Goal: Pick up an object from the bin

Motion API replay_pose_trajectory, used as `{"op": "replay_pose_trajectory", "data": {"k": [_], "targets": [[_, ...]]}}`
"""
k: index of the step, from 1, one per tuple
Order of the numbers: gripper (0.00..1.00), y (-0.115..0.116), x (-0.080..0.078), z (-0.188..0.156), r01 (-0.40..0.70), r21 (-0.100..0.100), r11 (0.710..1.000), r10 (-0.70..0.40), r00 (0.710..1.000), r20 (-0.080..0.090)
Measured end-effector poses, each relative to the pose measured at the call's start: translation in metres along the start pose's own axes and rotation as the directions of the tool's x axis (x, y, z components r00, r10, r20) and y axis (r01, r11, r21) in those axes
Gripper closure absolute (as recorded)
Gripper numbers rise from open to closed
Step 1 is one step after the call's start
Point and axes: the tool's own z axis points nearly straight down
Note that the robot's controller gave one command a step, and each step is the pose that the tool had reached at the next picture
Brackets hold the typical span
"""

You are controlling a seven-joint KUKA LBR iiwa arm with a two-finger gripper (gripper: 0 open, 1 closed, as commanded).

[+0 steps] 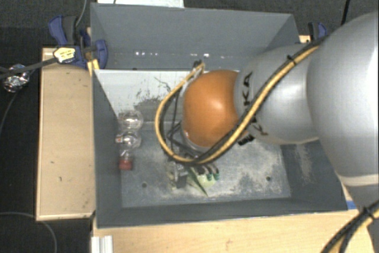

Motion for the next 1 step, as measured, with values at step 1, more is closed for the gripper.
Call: {"op": "replay_pose_trajectory", "data": {"k": [1], "targets": [[1.00, -0.0137, 0.0047, -0.0293, 0.003, 0.000, 1.000, -0.003, 1.000, 0.016]]}}
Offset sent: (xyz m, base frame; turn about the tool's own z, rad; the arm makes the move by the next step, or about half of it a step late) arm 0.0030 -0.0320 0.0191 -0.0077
